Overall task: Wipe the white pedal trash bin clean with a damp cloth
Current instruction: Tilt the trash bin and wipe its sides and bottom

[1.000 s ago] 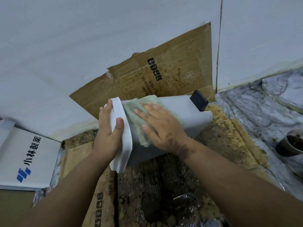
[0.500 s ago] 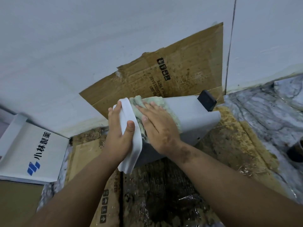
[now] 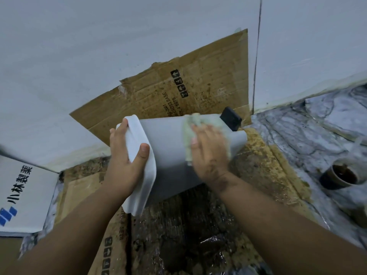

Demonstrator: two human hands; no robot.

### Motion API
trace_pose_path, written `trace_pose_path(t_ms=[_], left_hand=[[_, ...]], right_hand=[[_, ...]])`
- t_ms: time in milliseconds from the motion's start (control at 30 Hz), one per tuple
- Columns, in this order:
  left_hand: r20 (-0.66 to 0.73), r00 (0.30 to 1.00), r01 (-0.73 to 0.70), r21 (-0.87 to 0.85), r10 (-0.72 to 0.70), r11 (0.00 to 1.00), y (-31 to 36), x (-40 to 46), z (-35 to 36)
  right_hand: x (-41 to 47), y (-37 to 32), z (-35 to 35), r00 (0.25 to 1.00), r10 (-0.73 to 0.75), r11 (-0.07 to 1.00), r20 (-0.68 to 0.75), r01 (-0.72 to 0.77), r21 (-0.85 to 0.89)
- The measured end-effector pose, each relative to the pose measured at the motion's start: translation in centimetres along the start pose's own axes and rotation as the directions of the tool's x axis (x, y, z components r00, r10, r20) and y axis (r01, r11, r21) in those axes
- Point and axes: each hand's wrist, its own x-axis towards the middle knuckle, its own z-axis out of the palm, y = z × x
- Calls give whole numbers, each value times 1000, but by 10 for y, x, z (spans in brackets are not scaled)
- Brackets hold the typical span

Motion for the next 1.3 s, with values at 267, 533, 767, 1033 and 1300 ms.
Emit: trace_pose_path(t_ms=[267, 533, 767, 1033, 1300], left_hand=[[-21, 997, 75, -23, -75, 997, -6, 12, -5], [-11, 996, 93, -4, -93, 996, -9, 19, -7], [-50, 992, 112, -36, -114, 993, -7, 29, -4], [-49, 991, 120, -83, -124, 989, -15, 25, -12], [-29, 995, 98, -64, -100, 993, -7, 14, -20]], right_hand=[[-11, -13, 14, 908, -412, 910, 80, 414, -13], [-18, 107, 16, 989, -146, 975, 12, 146, -165], [-24, 113, 38, 997, 18, 1000, -70, -19, -16], [-15, 119, 33, 950, 312, 852, 11, -285, 439], [16, 106, -1, 948, 313, 861, 60, -310, 403]])
